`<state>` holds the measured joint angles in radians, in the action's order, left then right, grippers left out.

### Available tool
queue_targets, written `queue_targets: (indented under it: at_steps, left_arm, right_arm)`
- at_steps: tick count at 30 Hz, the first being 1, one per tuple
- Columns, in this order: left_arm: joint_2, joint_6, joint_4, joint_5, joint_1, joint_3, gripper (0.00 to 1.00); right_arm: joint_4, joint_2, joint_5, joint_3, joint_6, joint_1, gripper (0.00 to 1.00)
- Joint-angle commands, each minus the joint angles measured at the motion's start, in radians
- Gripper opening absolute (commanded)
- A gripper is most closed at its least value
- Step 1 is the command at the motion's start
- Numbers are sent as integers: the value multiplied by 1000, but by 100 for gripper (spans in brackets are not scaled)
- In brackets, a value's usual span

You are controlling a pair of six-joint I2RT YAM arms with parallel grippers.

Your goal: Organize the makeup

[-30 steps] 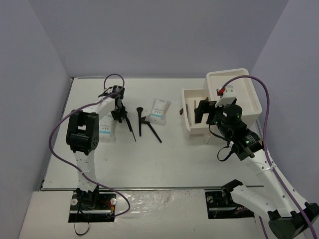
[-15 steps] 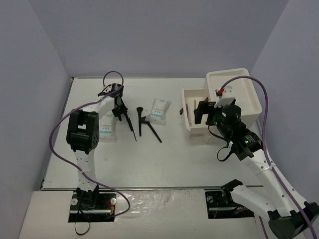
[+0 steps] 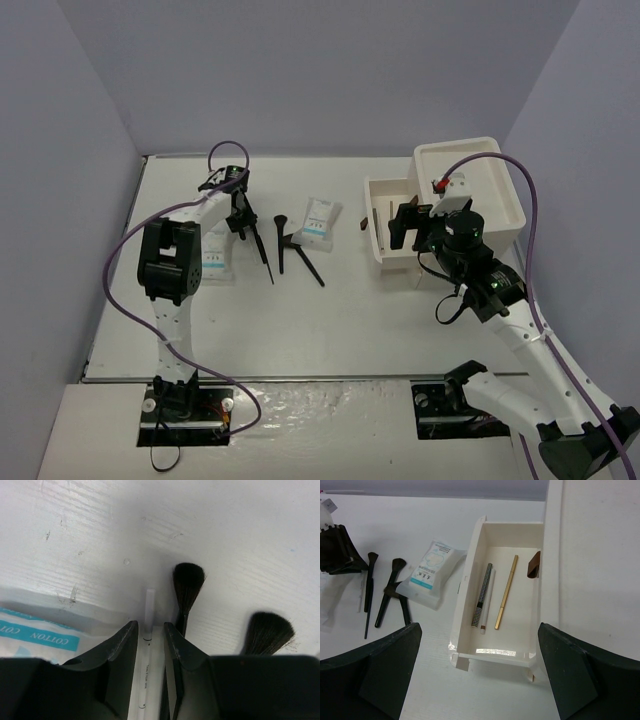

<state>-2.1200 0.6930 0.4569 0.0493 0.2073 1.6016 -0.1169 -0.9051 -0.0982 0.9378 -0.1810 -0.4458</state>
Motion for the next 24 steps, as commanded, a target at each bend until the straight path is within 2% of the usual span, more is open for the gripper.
queue_targets:
  at_steps: [1,3,9,15,20,24]
  left_arm:
    - [2,19,56,36,-2,54,24]
    - [-11,18,77,47,-1,61,20]
    - [-33,6,135,79,13,66,0]
    - [-6,-1,164,59,19,68,0]
    - [148,3,98,-10,28,7,0]
    - [364,21,-78,-133,61,-121,0]
  right_arm:
    - [75,-1,10,3,12,4,100]
    - [75,0,13,3,12,4,100]
    - [75,5,32,6,7,4,100]
    - [73,-6,104,13,3,4,100]
    - [83,-66,293,41,-29,1,99]
    - [149,-107,392,54,-96,-36,97]
